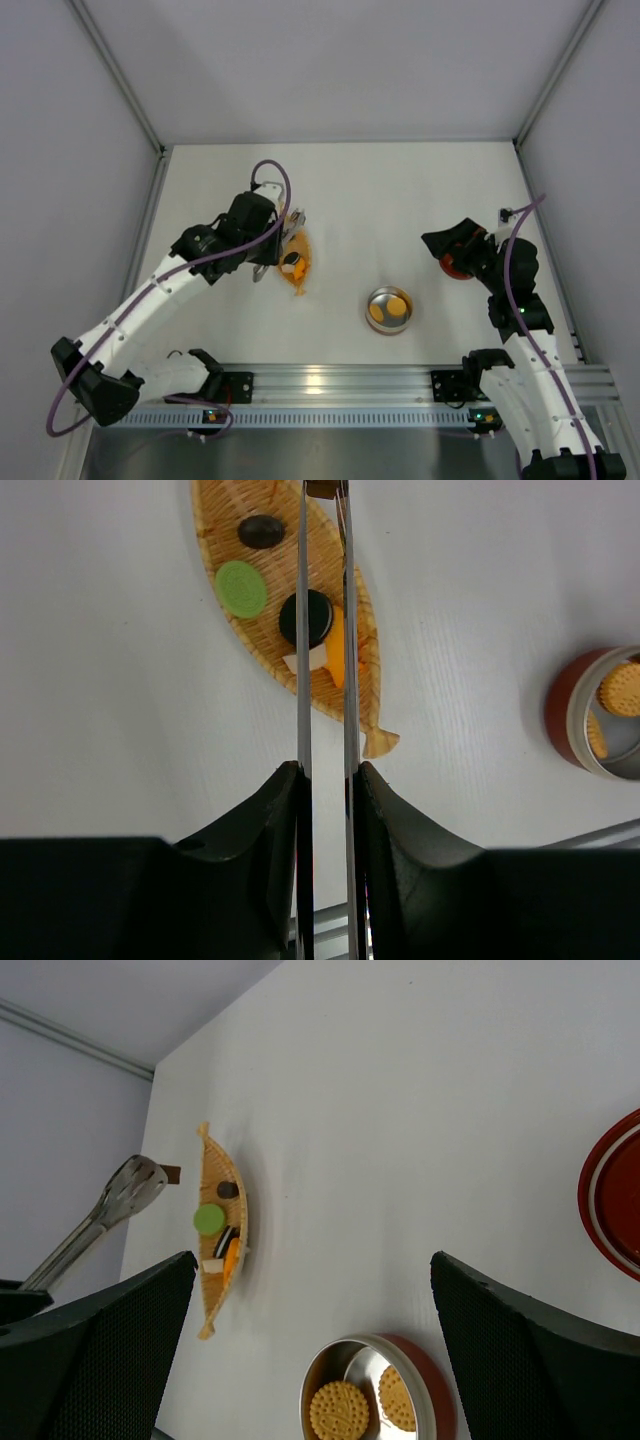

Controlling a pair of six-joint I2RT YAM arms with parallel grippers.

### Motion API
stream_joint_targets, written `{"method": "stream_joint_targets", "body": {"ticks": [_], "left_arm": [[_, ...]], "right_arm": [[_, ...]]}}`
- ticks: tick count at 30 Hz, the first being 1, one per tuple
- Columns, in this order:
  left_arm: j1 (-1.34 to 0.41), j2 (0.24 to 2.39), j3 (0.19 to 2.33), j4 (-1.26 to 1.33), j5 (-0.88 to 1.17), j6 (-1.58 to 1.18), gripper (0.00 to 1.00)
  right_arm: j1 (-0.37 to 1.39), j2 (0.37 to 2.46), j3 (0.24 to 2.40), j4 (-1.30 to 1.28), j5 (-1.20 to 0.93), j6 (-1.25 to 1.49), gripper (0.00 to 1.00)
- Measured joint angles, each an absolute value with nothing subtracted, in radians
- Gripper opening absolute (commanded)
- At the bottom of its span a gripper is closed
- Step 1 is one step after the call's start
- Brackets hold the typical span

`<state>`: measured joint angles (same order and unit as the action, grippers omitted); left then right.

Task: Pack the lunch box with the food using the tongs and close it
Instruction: Pick up the fake food from the plate, then place the fake food in the packing box.

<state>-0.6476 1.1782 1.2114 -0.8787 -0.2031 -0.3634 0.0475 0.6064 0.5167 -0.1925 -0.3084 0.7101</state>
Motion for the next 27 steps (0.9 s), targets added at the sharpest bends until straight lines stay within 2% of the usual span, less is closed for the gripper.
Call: {"method": "stream_joint_targets", "body": {"ticks": [3, 13, 20, 27], "left_arm": [[-0.714, 1.159, 1.228, -0.880, -0.181, -0.363, 0.15], [-1.138, 1.218, 1.277, -0.862, -0.172, -0.403, 0.16], [-1.262, 1.302, 1.279, -0.848, -0.171, -0.434, 0.17], [-1.304, 1.341, 1.279, -0.846, -0.167, -0.455, 0.19]], "right_arm": [[0.047, 0.606, 0.517, -0.192, -0.308, 0.710, 0.99], [0.047, 0.604, 0.517, -0.191, -0.308, 0.710, 0.99], [0.047, 0.603, 0.517, -0.191, -0.308, 0.710, 0.99], [0.047, 0.603, 0.517, -0.191, -0.308, 0.710, 1.00]]}}
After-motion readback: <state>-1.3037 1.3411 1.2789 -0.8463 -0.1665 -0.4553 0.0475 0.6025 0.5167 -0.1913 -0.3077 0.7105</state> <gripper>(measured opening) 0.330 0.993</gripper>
